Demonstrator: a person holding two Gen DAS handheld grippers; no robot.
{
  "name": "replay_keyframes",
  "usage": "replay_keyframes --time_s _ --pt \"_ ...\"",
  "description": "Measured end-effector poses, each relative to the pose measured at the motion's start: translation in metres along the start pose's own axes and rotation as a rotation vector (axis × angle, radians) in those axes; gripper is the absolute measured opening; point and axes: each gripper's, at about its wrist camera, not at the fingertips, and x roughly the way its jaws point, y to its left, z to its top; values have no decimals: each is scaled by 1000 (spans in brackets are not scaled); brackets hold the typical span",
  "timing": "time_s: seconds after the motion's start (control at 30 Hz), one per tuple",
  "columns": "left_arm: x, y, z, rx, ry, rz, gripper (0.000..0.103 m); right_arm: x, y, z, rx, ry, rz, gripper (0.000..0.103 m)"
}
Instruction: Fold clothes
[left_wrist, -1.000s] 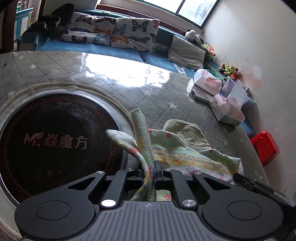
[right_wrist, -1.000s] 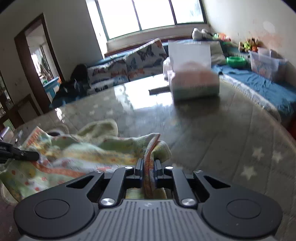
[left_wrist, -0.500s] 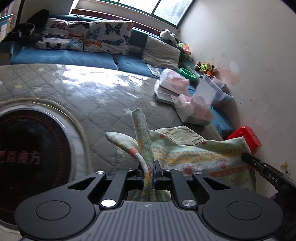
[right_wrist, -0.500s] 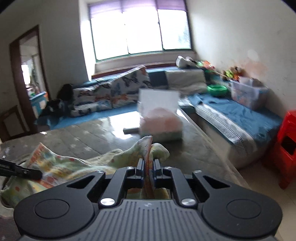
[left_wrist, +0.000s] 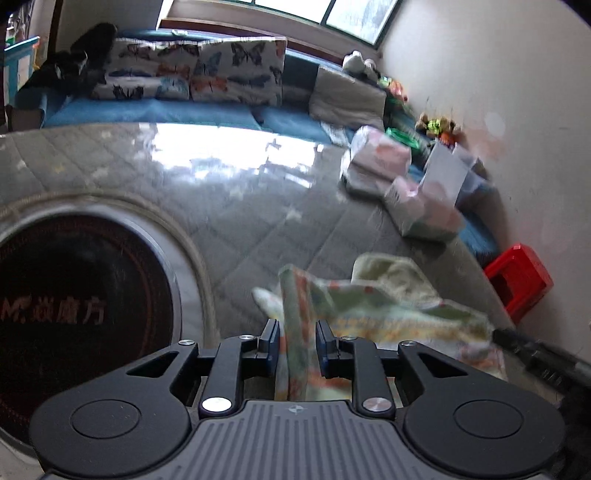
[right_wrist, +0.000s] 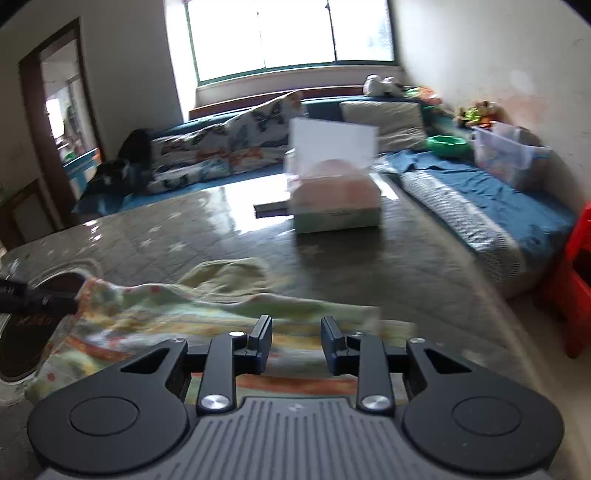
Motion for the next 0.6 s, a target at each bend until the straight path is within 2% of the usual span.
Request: replay_keyframes --time_s 0.07,0.17,0.3,0.6 --pt "0 -2 3 10 -14 7 22 11 10 0 -15 16 23 35" --pt "1 -2 4 11 -20 6 22 23 22 -1 -24 34 40 36" --pt "7 1 3 -2 -3 -21 22 38 31 0 -25 53 51 48" --pt "28 -5 -4 -6 55 -79 23 40 41 1 -50 56 44 54"
